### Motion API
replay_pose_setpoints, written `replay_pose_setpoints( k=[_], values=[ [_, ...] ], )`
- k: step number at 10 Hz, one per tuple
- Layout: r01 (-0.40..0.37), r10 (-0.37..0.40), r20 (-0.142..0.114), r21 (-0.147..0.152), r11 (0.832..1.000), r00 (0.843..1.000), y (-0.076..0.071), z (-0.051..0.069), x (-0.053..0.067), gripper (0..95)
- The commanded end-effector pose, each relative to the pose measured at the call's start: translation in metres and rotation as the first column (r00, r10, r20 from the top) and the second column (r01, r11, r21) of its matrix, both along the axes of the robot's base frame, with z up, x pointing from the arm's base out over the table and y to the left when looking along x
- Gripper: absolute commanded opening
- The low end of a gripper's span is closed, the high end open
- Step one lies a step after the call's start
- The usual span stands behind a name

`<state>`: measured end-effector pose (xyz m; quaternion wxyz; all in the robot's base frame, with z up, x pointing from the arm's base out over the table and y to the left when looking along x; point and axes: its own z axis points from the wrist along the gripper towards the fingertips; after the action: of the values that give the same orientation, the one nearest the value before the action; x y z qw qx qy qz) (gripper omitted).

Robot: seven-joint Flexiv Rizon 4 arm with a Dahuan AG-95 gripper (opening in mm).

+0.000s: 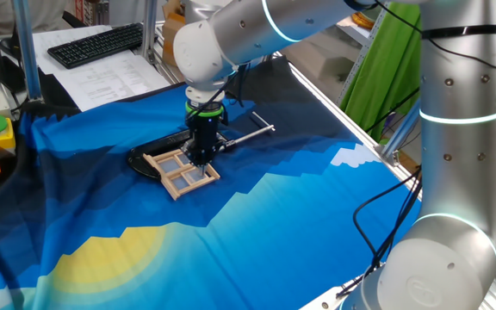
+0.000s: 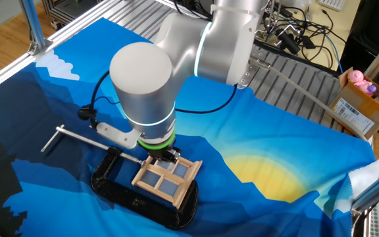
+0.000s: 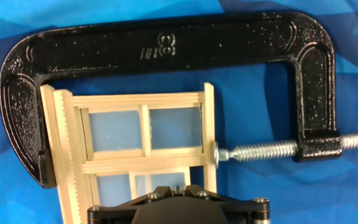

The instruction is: Close a sliding window

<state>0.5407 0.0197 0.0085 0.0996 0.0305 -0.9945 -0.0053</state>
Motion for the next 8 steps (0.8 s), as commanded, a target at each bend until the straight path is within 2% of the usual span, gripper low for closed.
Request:
replay_pose_setpoints(
  k=[1,3,7,8],
  values=[
    [-0.007,0.007,0.002,0.0,1.0,1.0,-0.0042,-0.0021,0.0015,0.0],
    [-0.009,0.009,0.001,-0.001,1.0,1.0,-0.0059,-0.0005,0.0028,0.0],
    [-0.06,0.062,0.018,-0.069,0.996,0.998,-0.0124,-0.0006,0.0039,0.0],
    [-0.065,0.066,0.019,-0.074,0.995,0.998,-0.013,0.0004,0.0041,0.0]
  ],
)
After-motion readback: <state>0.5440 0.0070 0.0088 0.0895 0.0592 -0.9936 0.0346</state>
